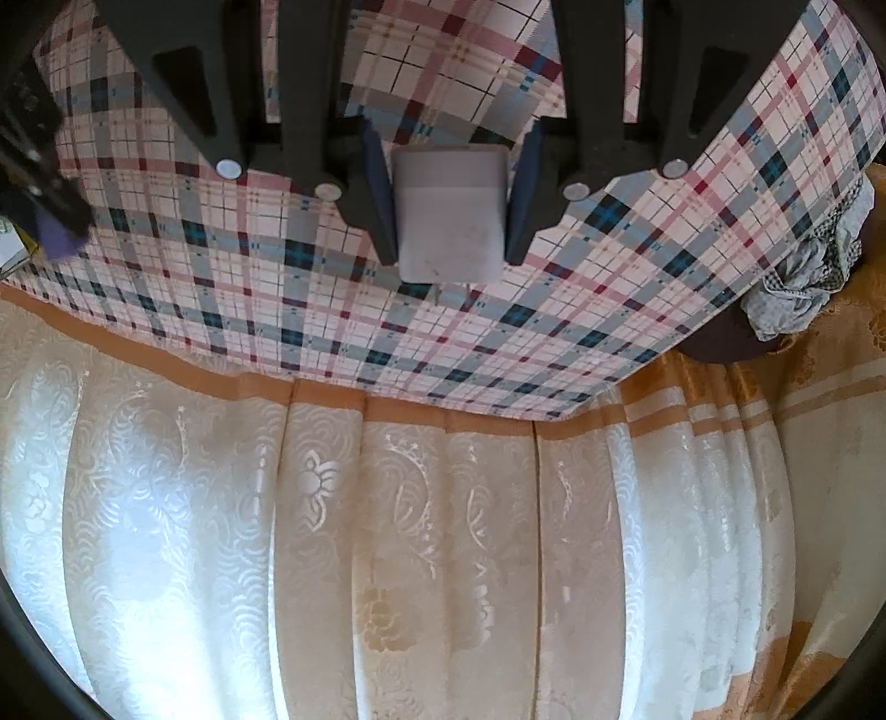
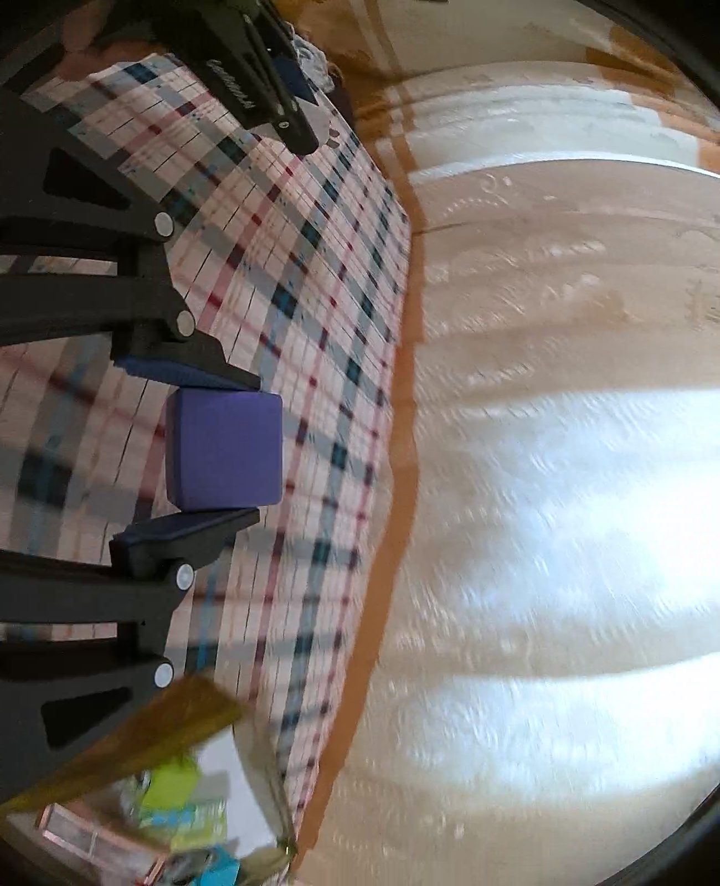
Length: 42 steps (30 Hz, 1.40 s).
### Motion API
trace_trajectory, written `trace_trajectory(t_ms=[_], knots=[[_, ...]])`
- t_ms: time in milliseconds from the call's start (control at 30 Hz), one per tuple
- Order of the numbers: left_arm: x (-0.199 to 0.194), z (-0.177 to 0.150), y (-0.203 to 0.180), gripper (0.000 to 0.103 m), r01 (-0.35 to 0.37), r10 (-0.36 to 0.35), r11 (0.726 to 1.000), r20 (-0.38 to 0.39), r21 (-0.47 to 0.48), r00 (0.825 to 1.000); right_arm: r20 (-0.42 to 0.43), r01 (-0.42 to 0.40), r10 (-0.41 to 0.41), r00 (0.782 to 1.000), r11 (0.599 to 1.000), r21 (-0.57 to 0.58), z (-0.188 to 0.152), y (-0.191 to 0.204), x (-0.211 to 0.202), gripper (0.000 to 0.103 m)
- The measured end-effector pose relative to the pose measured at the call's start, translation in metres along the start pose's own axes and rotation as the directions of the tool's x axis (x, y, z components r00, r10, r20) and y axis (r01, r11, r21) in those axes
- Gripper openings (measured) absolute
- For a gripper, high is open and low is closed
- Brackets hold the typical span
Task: Organize rigid objects
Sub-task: 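Lift and carry the white cube and purple cube toward the tray with both grippers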
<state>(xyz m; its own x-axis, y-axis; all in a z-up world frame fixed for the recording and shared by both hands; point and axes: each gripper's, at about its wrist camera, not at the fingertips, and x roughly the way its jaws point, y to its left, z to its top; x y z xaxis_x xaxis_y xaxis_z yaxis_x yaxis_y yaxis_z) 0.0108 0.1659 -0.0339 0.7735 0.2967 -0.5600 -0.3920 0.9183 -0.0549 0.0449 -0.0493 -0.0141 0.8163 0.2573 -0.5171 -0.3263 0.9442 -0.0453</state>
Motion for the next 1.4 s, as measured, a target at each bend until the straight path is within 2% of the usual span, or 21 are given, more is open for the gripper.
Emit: trace_trajectory(t_ms=[100, 300, 567, 1067, 1400], knots=[[-0.004, 0.0, -0.003, 0.037, -0.008, 0.008, 1.0, 0.016, 0.001, 1.0, 0.044, 0.012, -0.012, 0.999, 1.0, 0.017, -0.007, -0.012, -0.019, 0.043], [-0.014, -0.004, -0.014, 0.037, -0.005, 0.004, 1.0, 0.054, 0.014, 0.999, 0.072, 0.022, -0.024, 0.997, 0.999, 0.036, -0.017, -0.024, -0.038, 0.043], [-0.034, -0.015, -0.049, 0.037, 0.049, -0.053, 0.997, 0.076, 0.056, 0.996, 0.088, 0.026, -0.03, 0.996, 0.999, 0.045, -0.02, -0.034, -0.047, 0.043], [-0.054, -0.029, -0.097, 0.037, 0.105, -0.11, 0.991, 0.058, 0.086, 0.992, 0.097, 0.034, -0.04, 0.995, 0.998, 0.061, -0.027, -0.06, -0.059, 0.043], [-0.06, -0.034, -0.124, 0.037, 0.136, -0.139, 0.986, 0.026, 0.095, 0.99, 0.139, 0.043, -0.052, 0.989, 0.997, 0.069, -0.026, -0.078, -0.075, 0.043]])
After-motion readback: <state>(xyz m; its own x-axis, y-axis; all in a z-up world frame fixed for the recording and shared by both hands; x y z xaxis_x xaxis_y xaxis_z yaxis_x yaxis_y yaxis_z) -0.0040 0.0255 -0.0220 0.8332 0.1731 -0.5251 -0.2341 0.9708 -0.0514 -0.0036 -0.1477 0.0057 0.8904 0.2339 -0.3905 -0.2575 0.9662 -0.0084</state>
